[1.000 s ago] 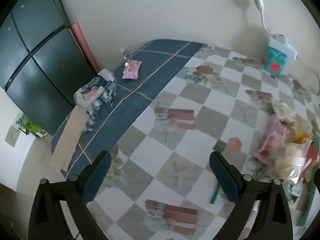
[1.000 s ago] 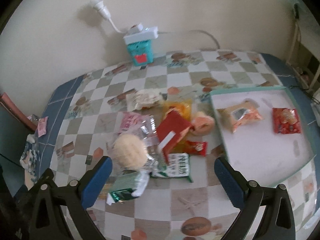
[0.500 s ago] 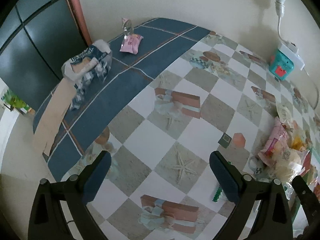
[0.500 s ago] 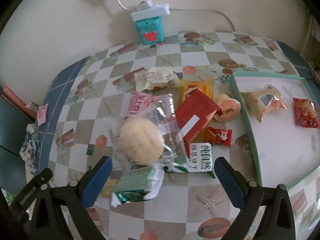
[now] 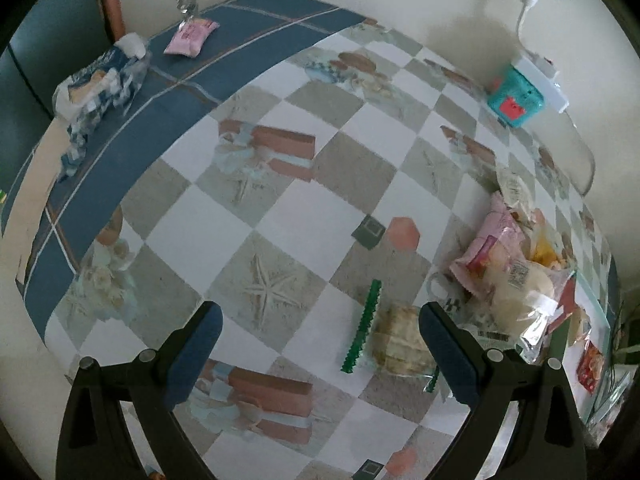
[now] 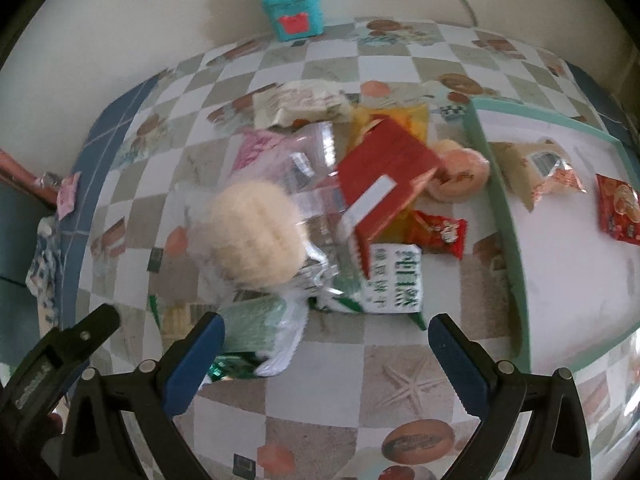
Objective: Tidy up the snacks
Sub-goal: 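Move both tools back toward the snack pile, then grasp the green-edged cookie pack with the left tool while the right tool reaches the green biscuit pack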
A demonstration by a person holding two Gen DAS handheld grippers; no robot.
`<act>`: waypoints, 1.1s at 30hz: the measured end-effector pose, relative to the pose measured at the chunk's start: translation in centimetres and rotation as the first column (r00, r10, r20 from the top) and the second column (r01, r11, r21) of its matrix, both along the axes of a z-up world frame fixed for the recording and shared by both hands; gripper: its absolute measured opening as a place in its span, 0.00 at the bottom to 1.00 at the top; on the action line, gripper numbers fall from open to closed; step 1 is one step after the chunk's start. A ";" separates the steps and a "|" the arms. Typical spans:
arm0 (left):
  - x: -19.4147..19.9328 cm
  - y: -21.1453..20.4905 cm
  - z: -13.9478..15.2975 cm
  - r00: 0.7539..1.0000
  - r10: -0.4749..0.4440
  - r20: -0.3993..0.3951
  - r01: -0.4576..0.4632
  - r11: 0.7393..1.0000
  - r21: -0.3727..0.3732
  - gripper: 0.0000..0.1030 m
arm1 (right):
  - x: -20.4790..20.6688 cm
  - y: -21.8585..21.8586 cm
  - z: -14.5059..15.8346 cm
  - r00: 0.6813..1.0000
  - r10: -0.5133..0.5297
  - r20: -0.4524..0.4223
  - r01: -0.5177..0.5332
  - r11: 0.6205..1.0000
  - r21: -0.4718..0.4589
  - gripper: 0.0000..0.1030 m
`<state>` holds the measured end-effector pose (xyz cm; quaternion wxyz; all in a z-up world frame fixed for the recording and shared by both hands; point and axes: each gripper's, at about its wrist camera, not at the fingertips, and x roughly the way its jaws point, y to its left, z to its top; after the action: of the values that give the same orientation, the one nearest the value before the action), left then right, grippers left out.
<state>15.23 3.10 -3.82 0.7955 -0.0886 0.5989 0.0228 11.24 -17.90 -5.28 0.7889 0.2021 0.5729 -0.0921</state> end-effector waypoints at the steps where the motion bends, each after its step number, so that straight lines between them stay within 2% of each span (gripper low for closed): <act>1: 0.0 0.1 -0.1 1.000 0.018 -0.002 -0.018 1.000 0.019 0.96 | 0.1 0.4 0.0 1.000 0.016 0.001 -0.016 1.000 -0.005 1.00; 4: -0.1 1.0 -0.4 0.998 0.060 -0.001 -0.059 0.997 0.058 0.96 | 0.4 1.8 0.1 0.998 0.065 0.005 -0.065 0.998 -0.020 1.00; 8: -0.1 2.1 -0.7 0.994 0.110 -0.005 -0.109 0.993 0.054 0.96 | 0.8 3.5 -0.2 0.993 0.117 -0.006 -0.117 0.992 -0.054 1.00; 14: -0.1 1.9 -0.7 0.995 0.098 -0.007 -0.097 0.993 0.063 0.96 | 1.3 5.5 -0.9 0.981 0.193 -0.037 -0.196 0.970 -0.144 1.00; 19: 0.0 1.8 -0.6 0.995 0.096 -0.006 -0.095 0.993 0.067 0.96 | 1.4 5.9 -1.1 0.978 0.202 -0.043 -0.207 0.958 -0.198 0.99; 26: -0.1 1.6 -0.5 0.996 0.084 -0.005 -0.083 0.994 0.075 0.96 | 1.3 6.2 -0.9 0.973 0.230 -0.022 -0.231 0.962 -0.149 0.72; 33: 0.0 0.9 -0.5 0.998 0.061 -0.006 -0.060 0.995 0.077 0.96 | 0.8 5.1 -0.6 0.977 0.213 -0.009 -0.213 0.971 -0.107 0.68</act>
<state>15.26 3.99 -4.31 0.7949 -0.0759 0.5979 0.0703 12.01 -12.77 -5.92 0.8046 0.0971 0.5847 -0.0373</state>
